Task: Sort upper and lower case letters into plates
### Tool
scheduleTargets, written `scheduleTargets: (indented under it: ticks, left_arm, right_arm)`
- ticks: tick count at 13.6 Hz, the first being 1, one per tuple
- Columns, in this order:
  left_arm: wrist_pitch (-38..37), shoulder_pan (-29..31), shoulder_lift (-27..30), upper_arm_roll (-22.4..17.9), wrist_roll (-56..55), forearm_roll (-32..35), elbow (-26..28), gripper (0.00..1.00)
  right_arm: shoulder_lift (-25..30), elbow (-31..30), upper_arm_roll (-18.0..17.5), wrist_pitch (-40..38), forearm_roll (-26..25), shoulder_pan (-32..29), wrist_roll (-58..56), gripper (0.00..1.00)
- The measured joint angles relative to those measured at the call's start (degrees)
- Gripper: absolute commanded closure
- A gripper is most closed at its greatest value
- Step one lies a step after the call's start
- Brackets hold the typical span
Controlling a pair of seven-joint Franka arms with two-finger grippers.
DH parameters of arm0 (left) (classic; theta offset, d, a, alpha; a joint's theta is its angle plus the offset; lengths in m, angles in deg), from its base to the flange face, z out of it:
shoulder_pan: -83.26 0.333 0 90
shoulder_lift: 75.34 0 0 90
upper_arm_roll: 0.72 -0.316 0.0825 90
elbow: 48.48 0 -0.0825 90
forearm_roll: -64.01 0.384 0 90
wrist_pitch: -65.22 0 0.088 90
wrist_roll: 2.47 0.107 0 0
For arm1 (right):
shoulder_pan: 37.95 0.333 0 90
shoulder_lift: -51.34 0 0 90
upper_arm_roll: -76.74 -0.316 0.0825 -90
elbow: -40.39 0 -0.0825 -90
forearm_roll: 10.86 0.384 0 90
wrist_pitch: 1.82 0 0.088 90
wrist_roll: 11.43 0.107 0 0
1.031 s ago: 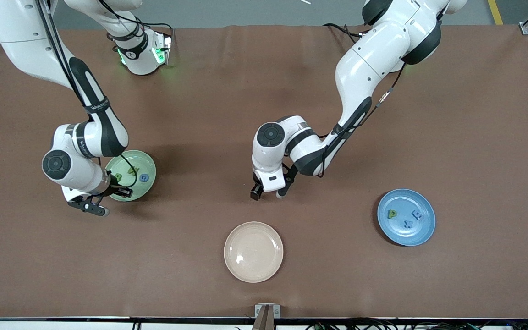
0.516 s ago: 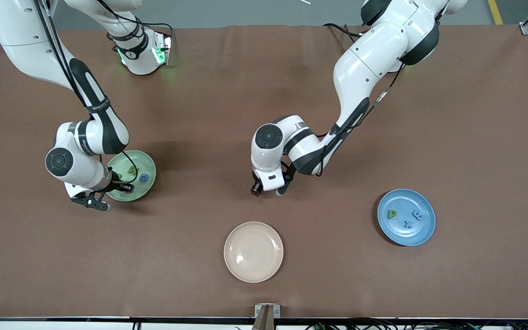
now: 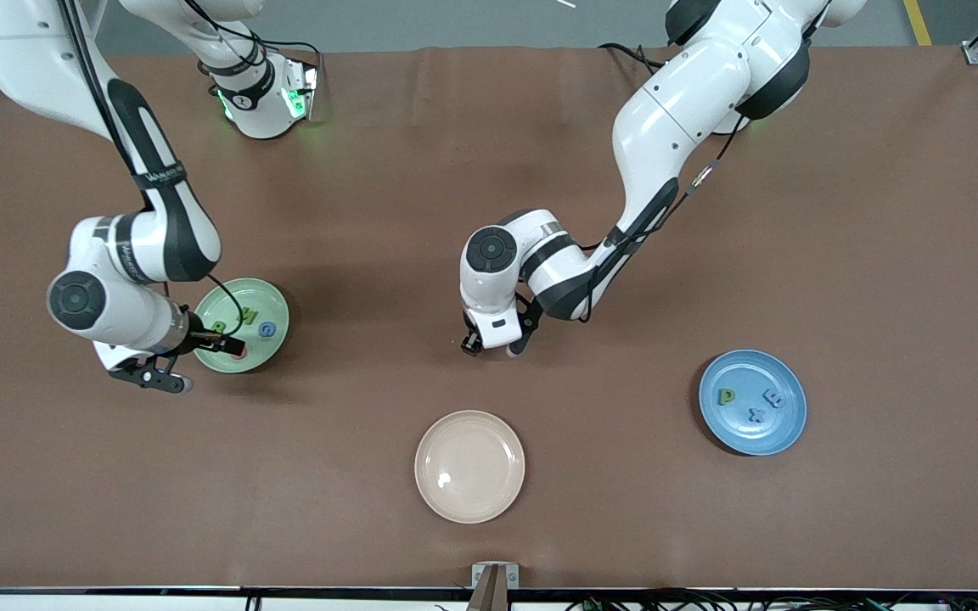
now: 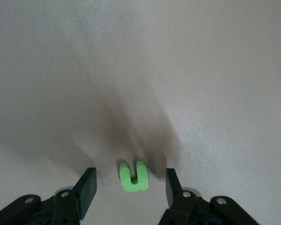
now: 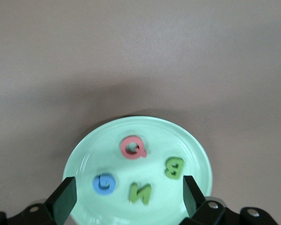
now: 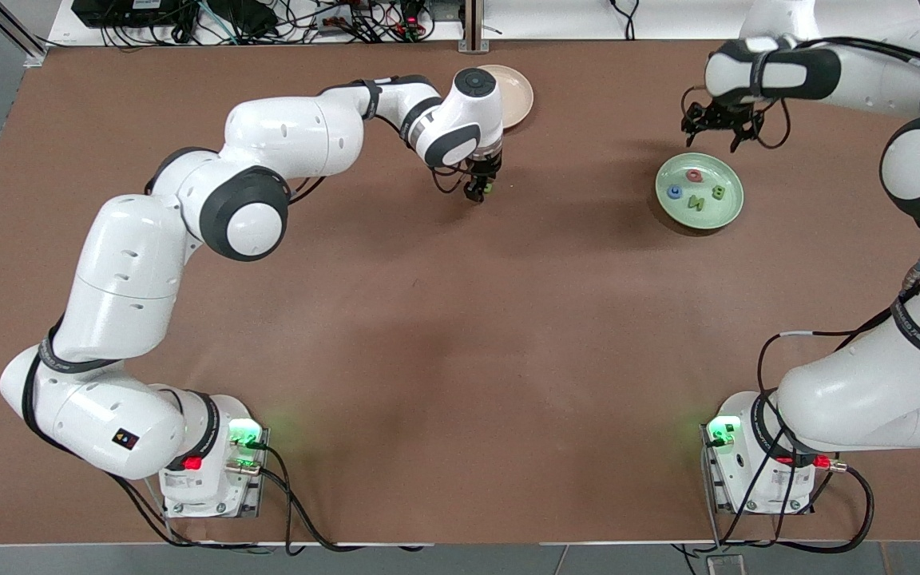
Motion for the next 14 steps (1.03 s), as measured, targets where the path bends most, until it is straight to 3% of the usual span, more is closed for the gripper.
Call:
scheduleTargets:
  ticks: [5,9,12,14]
  left_arm:
    - [-0.02,0.00,-0.05,-0.50,0.00,-1.14,-0.01,0.41]
    - [-0.20,-0.02,-0.07,-0.51,0.00,-1.17,-0.05,0.62]
    - [-0.89,-0.04,-0.01,-0.38,0.35,-1.26,-0.20,0.86]
    - [-1.31,-0.06,0.04,-0.30,1.18,-1.29,-0.28,0.94]
  right_arm:
    - [1.42,14.64,0.16,-17.75,-0.05,-0.05,-8.19,0.00]
    - [1.26,18.92,0.87,-20.82,-0.08,-1.01,-12.61,0.00]
    - [1.19,24.90,0.93,-27.89,-0.08,-1.18,-12.69,0.00]
    - [1.21,28.47,0.94,-31.91,-0.08,-1.20,-12.70,0.00]
